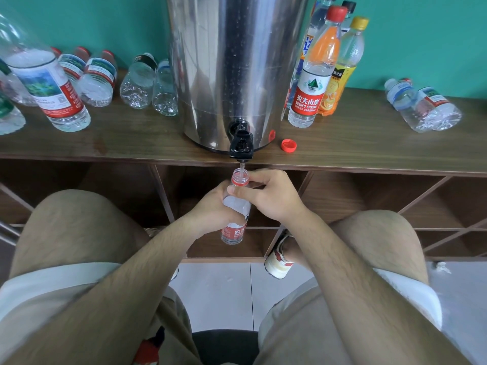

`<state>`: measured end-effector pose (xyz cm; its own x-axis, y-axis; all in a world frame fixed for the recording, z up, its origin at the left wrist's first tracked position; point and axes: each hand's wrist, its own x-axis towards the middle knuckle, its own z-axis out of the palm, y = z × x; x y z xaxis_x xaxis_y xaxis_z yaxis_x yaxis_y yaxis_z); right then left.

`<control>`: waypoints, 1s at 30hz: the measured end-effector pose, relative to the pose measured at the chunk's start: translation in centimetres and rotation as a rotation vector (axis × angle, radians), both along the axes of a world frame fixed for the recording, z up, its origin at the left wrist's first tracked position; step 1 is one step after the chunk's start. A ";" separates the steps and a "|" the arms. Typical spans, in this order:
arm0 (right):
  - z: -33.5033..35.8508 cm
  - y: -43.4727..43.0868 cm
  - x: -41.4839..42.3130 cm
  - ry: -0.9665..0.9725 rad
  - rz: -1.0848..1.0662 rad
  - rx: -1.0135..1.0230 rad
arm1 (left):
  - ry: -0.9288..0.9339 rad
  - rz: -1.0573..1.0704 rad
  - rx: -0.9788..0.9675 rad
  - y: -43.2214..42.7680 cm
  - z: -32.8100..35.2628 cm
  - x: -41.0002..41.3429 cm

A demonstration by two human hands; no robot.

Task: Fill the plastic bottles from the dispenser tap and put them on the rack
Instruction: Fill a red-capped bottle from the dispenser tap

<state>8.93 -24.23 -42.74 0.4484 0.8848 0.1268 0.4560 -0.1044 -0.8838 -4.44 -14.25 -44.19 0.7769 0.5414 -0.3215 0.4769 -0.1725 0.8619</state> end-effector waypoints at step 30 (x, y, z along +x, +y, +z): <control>0.0 -0.1 -0.2 0.034 -0.011 -0.009 | 0.012 -0.007 0.014 -0.1 0.1 0.0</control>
<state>8.76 -24.30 -42.73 0.4618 0.8810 0.1031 0.4244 -0.1174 -0.8978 -4.46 -14.32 -44.09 0.7769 0.5405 -0.3229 0.4856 -0.1879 0.8538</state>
